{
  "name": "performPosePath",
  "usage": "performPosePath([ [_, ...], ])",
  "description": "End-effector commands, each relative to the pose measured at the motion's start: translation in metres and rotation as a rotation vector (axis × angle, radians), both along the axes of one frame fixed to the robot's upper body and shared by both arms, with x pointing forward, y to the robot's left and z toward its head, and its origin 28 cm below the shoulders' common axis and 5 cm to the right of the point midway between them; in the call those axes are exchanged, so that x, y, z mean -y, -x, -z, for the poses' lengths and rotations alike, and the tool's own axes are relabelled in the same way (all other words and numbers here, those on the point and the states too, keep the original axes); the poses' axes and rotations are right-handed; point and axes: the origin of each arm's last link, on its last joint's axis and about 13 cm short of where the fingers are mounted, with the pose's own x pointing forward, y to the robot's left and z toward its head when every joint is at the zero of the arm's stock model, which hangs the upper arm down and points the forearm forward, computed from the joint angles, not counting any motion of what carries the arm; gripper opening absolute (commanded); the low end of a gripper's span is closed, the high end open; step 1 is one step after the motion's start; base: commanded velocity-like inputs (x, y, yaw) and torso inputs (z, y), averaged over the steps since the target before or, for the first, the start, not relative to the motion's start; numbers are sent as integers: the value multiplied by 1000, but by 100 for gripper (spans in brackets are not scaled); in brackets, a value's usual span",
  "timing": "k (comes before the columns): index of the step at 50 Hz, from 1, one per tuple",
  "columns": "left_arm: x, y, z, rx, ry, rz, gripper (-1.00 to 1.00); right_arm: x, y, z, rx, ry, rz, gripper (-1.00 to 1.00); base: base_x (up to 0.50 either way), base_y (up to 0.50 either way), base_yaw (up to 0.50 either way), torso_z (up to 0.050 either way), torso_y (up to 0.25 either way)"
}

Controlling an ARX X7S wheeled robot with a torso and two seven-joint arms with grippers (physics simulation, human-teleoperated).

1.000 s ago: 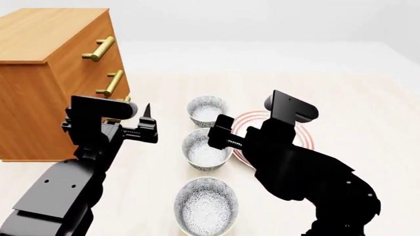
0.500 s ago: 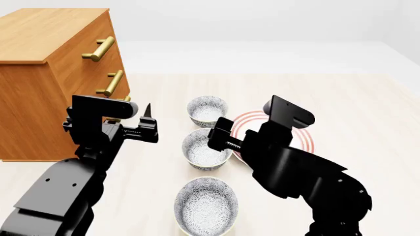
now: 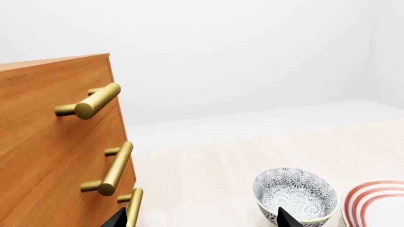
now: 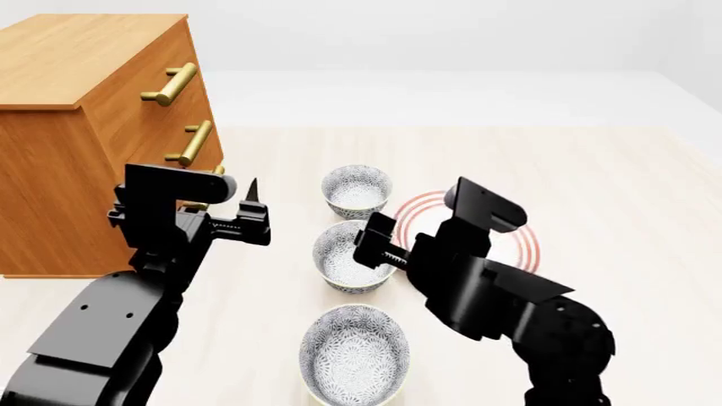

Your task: Stack the bowl in the middle on the bowl at the back.

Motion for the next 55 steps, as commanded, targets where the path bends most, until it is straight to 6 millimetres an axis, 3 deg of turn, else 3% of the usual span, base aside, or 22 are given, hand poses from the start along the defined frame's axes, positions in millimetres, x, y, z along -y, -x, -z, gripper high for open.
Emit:
performPosePath([
  [1,0,-1,2,-4,-2,-5,100,-1,-5,7,-16,-5,9,100,0,0,0,0,0],
  [55,-6,-17,15,-45,8,-31,100,-10,-38,32,-109,-5,-7,100,0,0,0,0,0],
])
